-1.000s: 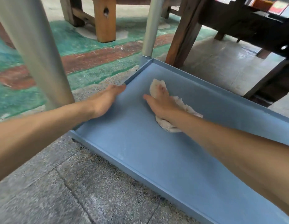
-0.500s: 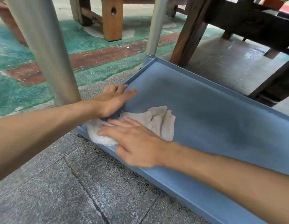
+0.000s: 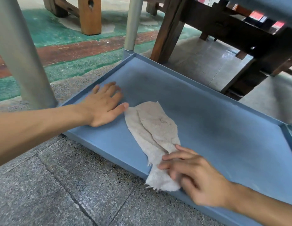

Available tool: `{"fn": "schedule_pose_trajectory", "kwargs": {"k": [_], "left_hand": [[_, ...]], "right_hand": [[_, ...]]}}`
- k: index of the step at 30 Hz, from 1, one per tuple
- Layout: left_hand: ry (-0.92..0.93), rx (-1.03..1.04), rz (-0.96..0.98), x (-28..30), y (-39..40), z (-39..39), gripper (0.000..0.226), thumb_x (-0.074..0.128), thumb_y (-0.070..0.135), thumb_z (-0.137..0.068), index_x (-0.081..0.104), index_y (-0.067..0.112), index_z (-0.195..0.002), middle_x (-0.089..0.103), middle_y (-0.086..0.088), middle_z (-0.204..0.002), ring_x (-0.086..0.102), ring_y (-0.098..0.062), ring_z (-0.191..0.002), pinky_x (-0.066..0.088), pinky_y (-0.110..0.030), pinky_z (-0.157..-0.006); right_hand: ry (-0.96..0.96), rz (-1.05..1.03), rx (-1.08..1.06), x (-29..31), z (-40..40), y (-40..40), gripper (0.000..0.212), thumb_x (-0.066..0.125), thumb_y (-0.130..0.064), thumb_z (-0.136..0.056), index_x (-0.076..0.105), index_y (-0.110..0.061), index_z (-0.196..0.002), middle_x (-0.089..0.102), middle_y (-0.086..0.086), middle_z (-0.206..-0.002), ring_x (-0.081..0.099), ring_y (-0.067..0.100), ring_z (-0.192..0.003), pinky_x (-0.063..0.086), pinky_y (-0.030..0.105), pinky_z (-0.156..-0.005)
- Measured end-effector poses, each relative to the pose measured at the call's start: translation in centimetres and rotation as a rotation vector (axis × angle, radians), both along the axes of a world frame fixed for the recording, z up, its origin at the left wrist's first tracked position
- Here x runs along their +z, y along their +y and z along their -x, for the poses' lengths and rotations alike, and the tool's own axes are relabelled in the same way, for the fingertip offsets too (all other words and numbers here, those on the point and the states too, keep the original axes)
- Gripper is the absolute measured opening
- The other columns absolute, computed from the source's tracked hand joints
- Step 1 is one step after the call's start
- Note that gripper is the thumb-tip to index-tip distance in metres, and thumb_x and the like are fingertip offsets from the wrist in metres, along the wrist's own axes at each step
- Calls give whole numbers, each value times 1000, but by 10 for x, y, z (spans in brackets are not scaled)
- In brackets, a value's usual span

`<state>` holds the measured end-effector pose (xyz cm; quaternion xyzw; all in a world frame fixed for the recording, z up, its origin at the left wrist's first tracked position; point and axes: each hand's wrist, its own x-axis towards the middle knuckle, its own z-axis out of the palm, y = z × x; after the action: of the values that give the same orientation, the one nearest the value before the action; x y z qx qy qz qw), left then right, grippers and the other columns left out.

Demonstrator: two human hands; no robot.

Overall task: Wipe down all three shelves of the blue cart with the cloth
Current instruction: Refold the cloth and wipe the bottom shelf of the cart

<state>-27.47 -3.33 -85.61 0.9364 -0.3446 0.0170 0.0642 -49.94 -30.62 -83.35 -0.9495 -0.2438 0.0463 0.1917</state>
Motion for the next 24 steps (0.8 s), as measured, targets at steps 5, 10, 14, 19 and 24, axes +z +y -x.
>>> {"fn": "schedule_pose_trajectory", "kwargs": {"k": [5, 10, 14, 19, 24], "left_hand": [[204, -110, 142, 2, -35, 17, 83, -1, 70, -86, 46, 21, -134, 49, -3, -133, 36, -22, -133, 32, -44, -112], [260, -50, 238, -3, -35, 13, 72, 2, 66, -90, 51, 22, -120, 54, 0, -120, 46, -21, -121, 36, -37, -102], [150, -92, 141, -7, -26, 19, 78, -1, 68, -87, 44, 26, -136, 52, 1, -133, 47, -20, -127, 39, -41, -106], [32, -52, 49, -7, -36, 26, 71, 2, 70, -91, 46, 29, -130, 51, 6, -132, 50, -20, -123, 49, -43, -91], [-154, -71, -108, -16, -46, 33, 71, 12, 69, -88, 47, 22, -128, 51, 4, -129, 53, -22, -118, 50, -37, -72]], "right_hand": [[-156, -191, -156, 7, -18, 2, 30, 44, -10, -82, 69, -10, -100, 69, 2, -102, 64, 22, -98, 51, 42, -90], [-100, 79, -267, 1, -82, 50, 59, 48, -38, -103, 34, -21, -158, 20, 7, -170, 16, 25, -158, 17, 43, -126], [58, 327, -145, -28, -100, 80, 63, 24, -51, -107, 5, -32, -164, -4, 0, -173, -11, 17, -159, -4, 45, -128], [5, 339, -177, -35, -89, 63, 58, 14, -49, -108, 7, -34, -164, 0, -9, -173, -6, 13, -159, -6, 38, -128], [30, 343, -254, -34, -64, 13, 54, 12, -49, -108, 3, -45, -161, 1, -17, -172, -5, 9, -158, -7, 32, -127]]}}
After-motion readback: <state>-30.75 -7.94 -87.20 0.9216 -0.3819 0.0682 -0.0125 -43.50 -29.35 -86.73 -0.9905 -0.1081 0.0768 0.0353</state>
